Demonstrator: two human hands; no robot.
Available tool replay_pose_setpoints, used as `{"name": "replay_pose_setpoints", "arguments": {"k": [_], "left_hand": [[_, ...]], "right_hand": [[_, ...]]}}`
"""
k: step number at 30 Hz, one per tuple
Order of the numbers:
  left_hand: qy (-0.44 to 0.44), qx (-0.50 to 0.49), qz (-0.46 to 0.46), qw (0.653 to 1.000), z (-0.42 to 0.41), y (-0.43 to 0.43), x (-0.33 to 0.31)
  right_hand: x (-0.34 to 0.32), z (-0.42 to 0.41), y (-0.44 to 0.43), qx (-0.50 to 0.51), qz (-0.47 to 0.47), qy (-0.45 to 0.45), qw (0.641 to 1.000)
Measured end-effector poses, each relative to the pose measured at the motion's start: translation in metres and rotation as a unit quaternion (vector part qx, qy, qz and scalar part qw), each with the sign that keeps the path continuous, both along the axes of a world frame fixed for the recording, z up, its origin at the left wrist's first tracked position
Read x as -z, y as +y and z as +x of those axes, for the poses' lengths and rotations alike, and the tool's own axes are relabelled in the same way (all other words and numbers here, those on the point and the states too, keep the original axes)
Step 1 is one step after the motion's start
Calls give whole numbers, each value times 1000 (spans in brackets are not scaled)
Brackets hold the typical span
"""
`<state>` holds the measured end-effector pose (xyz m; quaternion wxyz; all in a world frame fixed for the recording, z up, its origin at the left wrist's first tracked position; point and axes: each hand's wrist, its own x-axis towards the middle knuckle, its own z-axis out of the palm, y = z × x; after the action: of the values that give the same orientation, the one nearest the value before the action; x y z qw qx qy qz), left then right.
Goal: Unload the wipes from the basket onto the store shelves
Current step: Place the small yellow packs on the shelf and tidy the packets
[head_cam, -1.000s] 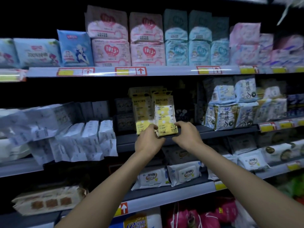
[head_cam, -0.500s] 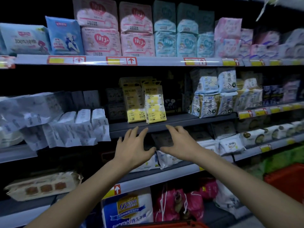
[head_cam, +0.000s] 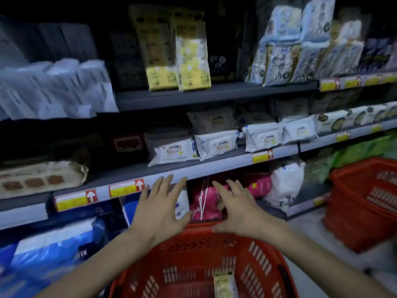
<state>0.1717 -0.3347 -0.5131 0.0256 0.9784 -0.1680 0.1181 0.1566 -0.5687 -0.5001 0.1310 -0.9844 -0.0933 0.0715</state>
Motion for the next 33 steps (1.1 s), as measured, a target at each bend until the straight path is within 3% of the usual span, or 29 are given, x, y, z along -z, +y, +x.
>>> {"name": "replay_pose_setpoints", "arguments": {"k": [10, 16, 20, 23, 28, 31, 33], "left_hand": [[201, 1, 53, 978, -43, -11, 145], [296, 10, 120, 948, -48, -35, 218], [380, -9, 106, 919, -44, -62, 247], [436, -20, 86, 896, -40, -83, 266], [474, 13, 152, 867, -28, -112, 298], [540, -29, 63, 839, -21, -124, 322], [606, -113, -59, 785, -18, -123, 341]], "right_hand": [[137, -41, -15, -78, -96, 177, 976], [185, -50, -21, -198, -206, 272, 919], [198, -55, -23, -223, -275, 299, 886], [203, -54, -24, -229, -259, 307, 887], [213, -54, -32, -225, -252, 328, 882], [221, -50, -39, -205, -245, 333, 887], [221, -46, -43, -190, -230, 327, 897]]}}
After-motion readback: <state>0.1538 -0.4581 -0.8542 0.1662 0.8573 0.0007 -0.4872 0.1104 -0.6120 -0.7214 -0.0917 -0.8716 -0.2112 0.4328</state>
